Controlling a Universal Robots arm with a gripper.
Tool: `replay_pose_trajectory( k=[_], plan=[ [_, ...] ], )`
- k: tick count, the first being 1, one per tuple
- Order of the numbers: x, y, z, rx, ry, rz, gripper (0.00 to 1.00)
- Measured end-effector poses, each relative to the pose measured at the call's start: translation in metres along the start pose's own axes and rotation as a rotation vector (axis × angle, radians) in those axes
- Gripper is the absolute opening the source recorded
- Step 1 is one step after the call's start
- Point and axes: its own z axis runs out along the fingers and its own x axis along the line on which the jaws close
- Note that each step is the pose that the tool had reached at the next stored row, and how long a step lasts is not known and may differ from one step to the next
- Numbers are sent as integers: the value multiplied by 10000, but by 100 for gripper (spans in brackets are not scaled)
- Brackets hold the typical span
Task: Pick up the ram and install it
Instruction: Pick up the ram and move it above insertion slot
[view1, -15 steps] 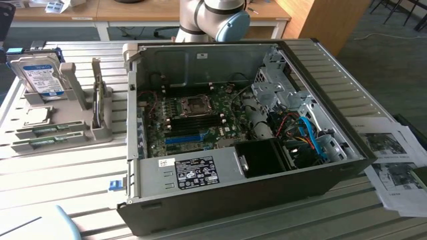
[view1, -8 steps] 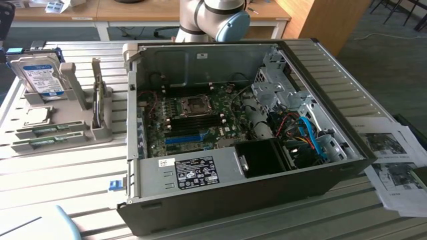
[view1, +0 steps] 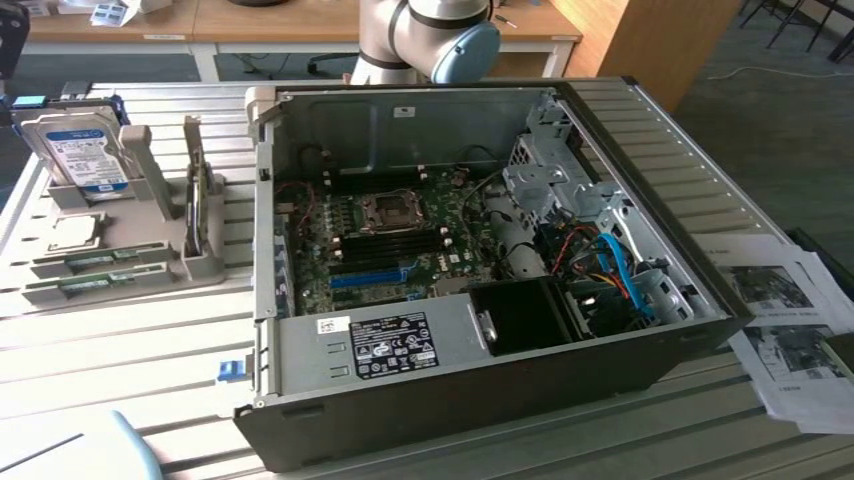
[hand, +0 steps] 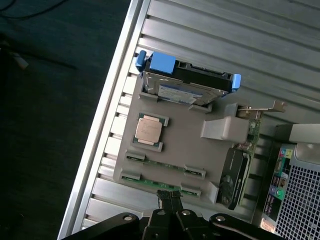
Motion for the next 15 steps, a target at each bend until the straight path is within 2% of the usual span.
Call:
replay_pose_trajectory(
  k=[15],
  plan=[
    [0,0,0,-46,50,-1224,9]
  ],
)
